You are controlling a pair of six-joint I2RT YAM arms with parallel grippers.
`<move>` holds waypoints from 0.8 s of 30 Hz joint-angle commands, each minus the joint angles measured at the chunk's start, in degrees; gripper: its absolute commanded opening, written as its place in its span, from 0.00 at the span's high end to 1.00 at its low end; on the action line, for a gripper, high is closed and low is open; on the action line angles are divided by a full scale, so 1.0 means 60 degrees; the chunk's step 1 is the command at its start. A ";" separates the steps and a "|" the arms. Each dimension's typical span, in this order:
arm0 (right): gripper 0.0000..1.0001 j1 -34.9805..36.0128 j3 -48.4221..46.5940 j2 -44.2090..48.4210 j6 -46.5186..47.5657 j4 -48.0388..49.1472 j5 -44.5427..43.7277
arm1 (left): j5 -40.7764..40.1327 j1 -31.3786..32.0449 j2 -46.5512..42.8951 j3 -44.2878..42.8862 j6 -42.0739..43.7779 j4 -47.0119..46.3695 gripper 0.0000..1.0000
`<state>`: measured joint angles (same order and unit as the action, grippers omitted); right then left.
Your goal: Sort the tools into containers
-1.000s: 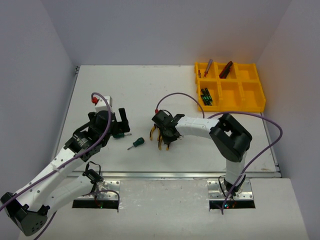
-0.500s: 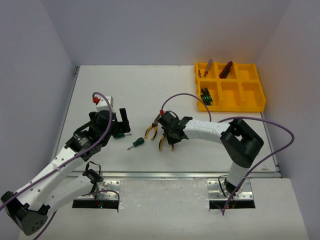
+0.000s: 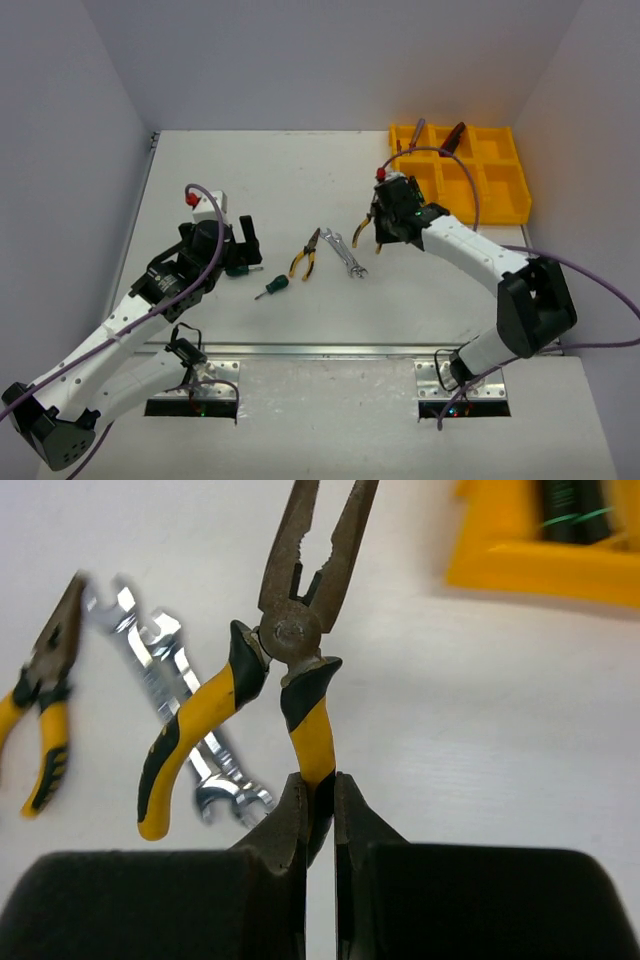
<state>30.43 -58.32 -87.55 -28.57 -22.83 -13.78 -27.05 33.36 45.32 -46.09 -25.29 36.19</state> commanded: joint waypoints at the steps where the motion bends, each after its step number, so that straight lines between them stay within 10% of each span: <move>1: 1.00 -0.1987 -0.0988 0.0351 0.0804 -0.0023 -0.0228 | 0.0145 0.0020 -0.0141 -0.0141 0.0189 -0.0401 0.00; 10: 1.00 -0.5891 -0.4211 -0.2568 0.1116 -0.1121 0.0727 | 0.0338 0.0018 -0.0361 -0.0085 0.0261 -0.0495 0.00; 24: 0.98 -0.6633 -0.7360 -0.5564 0.1127 -0.2658 0.1502 | 0.0577 0.0020 -0.0443 -0.0068 0.0372 -0.0573 0.00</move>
<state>-9.61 -96.61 -118.90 -22.39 -37.52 -5.89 -23.89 33.36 43.81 -46.06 -23.83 35.33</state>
